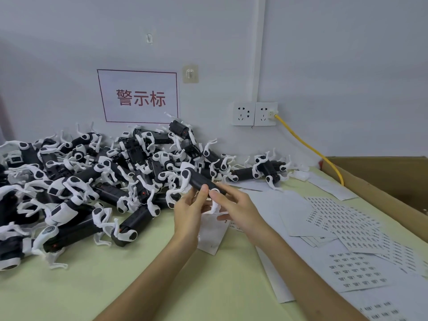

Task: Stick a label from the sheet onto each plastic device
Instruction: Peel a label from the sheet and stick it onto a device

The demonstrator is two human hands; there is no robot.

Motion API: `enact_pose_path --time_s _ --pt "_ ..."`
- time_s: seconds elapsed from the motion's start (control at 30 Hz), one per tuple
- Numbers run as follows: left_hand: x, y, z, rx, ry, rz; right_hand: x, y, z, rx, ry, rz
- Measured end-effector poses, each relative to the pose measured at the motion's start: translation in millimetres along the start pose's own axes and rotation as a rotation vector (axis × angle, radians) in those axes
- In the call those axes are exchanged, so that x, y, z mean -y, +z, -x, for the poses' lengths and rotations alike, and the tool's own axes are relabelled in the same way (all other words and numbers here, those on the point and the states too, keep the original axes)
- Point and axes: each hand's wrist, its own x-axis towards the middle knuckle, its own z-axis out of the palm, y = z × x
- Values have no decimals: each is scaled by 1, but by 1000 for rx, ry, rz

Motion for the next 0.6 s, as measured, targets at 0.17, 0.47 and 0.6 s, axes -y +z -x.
enact_pose_path --time_s 0.17,0.47,0.6 --pt "2 -1 -3 141 -56 -145 2 -12 -3 -101 150 -169" --pt "5 -3 -8 41 -11 -110 21 -122 -8 -494 -57 -1173" --pt "8 -8 -14 -123 -24 -17 19 -136 -3 -718 -42 -966"
